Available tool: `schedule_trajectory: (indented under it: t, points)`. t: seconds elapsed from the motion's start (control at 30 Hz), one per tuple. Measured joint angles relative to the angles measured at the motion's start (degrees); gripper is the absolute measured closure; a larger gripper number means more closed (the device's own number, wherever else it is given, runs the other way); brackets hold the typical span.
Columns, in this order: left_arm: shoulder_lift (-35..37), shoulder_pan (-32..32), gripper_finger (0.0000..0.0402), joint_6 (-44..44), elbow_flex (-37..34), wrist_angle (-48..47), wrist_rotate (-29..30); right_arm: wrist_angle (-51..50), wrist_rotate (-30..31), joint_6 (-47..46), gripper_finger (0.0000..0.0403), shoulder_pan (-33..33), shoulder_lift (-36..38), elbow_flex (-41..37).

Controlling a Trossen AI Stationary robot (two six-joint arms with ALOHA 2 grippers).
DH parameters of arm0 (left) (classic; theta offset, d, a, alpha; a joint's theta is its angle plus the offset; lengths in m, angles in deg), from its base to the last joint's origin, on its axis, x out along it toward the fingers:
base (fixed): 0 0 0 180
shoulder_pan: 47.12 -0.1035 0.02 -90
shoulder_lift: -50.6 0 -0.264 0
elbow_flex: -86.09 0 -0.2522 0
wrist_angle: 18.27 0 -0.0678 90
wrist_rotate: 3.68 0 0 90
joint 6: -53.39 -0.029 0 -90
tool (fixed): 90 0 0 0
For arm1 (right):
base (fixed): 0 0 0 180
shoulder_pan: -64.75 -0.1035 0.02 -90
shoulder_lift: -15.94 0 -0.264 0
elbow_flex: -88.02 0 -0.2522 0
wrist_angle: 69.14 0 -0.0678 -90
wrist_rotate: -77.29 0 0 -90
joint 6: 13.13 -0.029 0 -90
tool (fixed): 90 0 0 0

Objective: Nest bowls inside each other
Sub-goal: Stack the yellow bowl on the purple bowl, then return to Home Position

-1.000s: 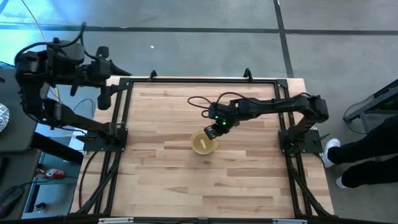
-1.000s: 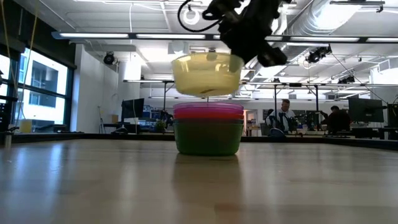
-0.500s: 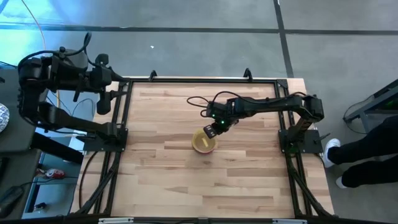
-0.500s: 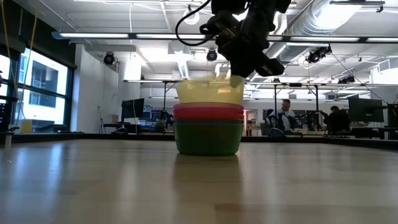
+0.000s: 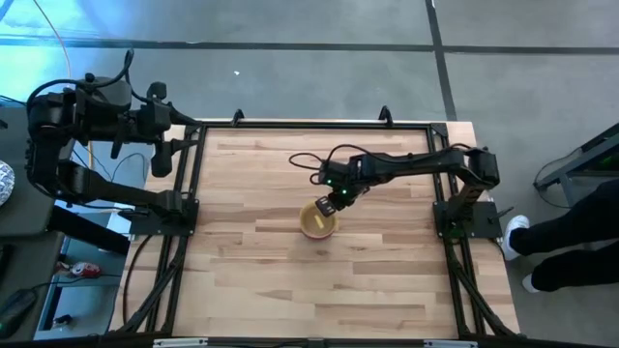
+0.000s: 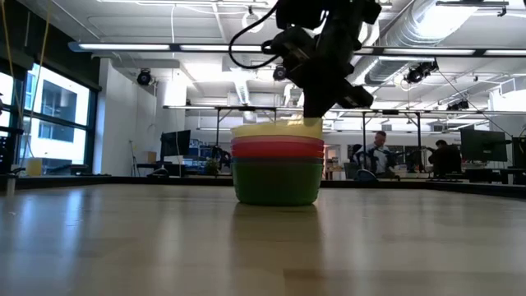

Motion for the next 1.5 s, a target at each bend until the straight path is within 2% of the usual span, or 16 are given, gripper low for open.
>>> schedule_trajectory:
  t: [0.3,1.23,1.5]
  points:
    - [0.02,0.0,0.0218,0.75,0.0,-0.02,0.0,2.85,-1.07,1.33,0.0403,-0.35,-3.16,0.0]
    - [0.04,0.02,0.0218,2.36,-0.02,-0.11,-0.02,4.27,-1.18,2.22,0.0402,-2.05,-5.29,0.04]
    - [0.04,0.02,0.0218,2.36,-0.02,-0.1,-0.02,4.69,0.15,0.72,0.0356,-2.8,-4.62,1.49]
